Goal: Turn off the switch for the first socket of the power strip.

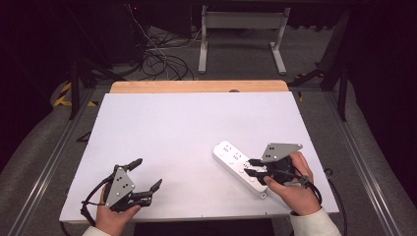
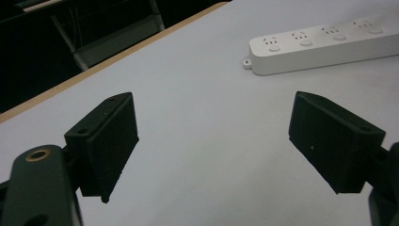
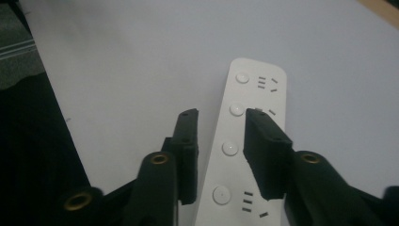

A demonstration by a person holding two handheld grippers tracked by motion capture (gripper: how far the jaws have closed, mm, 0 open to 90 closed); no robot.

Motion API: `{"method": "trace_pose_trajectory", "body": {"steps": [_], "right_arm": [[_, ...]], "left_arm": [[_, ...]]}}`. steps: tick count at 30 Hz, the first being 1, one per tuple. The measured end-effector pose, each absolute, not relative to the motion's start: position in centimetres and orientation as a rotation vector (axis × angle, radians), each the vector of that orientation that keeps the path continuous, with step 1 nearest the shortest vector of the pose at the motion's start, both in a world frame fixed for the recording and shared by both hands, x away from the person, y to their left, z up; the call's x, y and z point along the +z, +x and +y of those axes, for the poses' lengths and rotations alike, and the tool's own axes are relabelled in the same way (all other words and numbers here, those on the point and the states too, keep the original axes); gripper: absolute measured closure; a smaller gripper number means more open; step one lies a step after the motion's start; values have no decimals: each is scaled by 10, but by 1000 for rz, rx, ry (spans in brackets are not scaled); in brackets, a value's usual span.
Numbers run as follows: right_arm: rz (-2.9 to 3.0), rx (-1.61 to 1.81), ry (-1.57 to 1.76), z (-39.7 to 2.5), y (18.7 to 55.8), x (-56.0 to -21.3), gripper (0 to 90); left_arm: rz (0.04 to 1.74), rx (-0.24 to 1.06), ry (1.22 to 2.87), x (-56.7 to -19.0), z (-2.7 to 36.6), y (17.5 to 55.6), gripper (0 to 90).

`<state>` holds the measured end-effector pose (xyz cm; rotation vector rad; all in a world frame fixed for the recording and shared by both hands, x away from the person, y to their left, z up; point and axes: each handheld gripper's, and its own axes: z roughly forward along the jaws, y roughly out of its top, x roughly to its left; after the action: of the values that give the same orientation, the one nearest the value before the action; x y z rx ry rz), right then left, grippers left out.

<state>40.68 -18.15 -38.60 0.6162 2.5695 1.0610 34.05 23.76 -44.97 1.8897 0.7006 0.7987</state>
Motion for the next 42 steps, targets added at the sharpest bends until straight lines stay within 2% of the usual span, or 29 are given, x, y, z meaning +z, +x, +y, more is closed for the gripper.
{"method": "trace_pose_trajectory", "body": {"steps": [1,2,3,5,7,12,13,18,23,42], "right_arm": [[2555,1075,618,-182,406,-384,605],[2521,1102,624,-185,404,-381,521],[2521,1102,624,-185,404,-381,521],[2490,1135,628,-187,402,-377,449],[2481,1139,624,-188,402,-377,424],[2425,1186,639,-194,403,-376,281],[2399,1221,626,-198,404,-377,229],[2377,1280,635,-207,406,-379,214],[2331,1353,673,-223,411,-389,160],[2182,1442,796,-279,411,-438,155]], "left_arm": [[703,798,1886,-449,238,340,163],[711,789,1881,-449,237,340,163],[711,789,1881,-449,237,340,163],[705,791,1891,-449,237,341,163],[705,790,1892,-449,237,340,163],[703,789,1884,-448,238,340,163],[703,788,1885,-447,239,340,163],[698,768,1889,-446,240,340,163],[695,745,1882,-445,242,339,163],[705,773,1876,-443,248,339,164]]}}
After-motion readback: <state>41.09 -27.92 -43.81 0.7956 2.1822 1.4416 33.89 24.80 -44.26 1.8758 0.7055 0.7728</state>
